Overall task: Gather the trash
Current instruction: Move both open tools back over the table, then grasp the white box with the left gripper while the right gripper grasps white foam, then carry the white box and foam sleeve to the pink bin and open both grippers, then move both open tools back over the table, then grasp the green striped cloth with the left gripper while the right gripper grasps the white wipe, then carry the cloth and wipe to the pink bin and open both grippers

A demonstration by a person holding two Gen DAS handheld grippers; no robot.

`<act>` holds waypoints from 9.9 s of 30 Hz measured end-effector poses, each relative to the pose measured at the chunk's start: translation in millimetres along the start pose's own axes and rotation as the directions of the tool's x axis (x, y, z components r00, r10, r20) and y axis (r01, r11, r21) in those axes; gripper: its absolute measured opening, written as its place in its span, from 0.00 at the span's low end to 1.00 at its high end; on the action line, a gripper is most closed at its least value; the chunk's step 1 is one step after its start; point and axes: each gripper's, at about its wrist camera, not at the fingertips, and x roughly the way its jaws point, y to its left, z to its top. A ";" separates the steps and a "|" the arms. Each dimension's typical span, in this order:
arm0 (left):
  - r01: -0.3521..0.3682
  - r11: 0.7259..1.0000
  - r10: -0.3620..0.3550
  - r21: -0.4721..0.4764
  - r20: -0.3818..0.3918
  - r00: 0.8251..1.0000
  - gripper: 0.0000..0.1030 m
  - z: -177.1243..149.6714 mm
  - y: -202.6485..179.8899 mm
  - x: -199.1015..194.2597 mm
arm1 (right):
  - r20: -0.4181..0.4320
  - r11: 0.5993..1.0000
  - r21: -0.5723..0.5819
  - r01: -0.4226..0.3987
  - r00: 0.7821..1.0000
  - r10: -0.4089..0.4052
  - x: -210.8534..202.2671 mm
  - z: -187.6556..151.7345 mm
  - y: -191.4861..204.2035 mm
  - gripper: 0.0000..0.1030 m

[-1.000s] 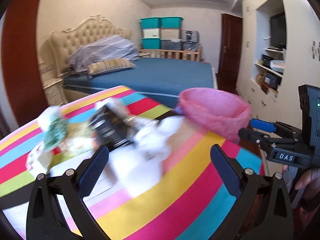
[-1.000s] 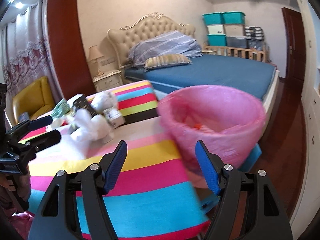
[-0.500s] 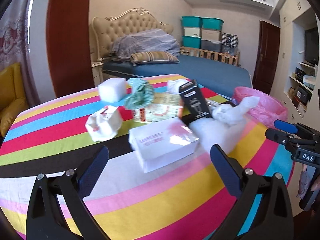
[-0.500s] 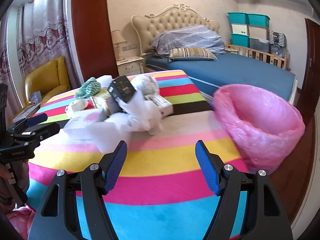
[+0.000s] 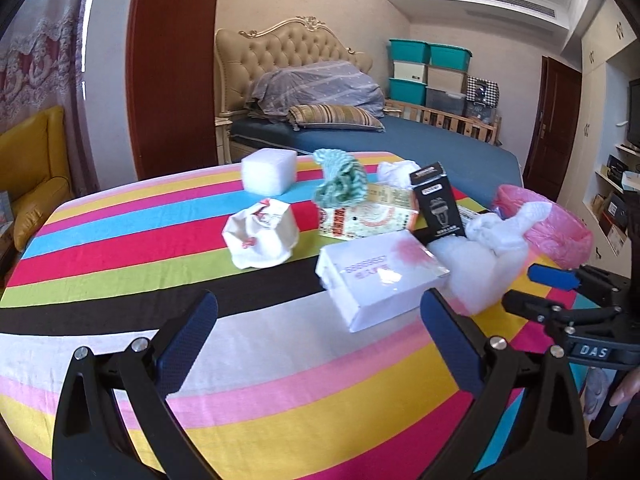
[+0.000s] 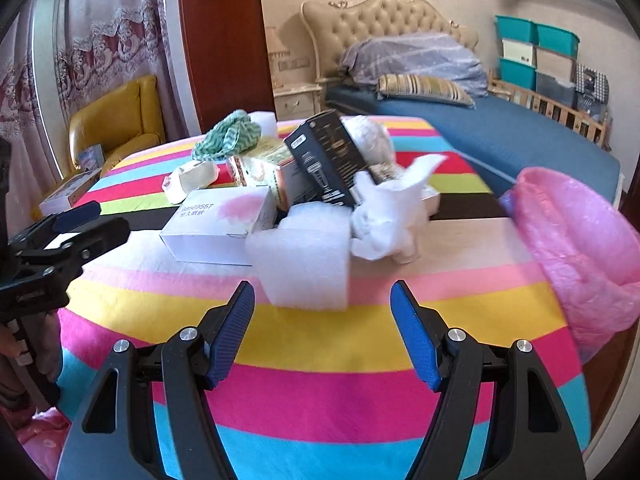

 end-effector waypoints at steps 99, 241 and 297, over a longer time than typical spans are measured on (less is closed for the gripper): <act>0.220 0.948 -0.256 0.228 0.141 0.956 0.89 58.3 -152.7 12.5 | 0.281 0.966 0.140 0.217 0.927 -0.249 -118.9 -1.7 -116.8 0.48; 0.088 0.988 -0.091 0.128 0.016 0.996 0.29 50.3 -23.3 69.9 | -0.083 0.995 0.070 0.064 0.995 -0.058 50.2 35.4 -42.4 0.29; 0.323 0.898 -0.334 0.300 -0.015 0.942 0.32 27.6 -144.5 22.6 | 0.224 0.977 0.115 0.180 0.953 -0.202 -113.2 -17.7 -108.9 0.29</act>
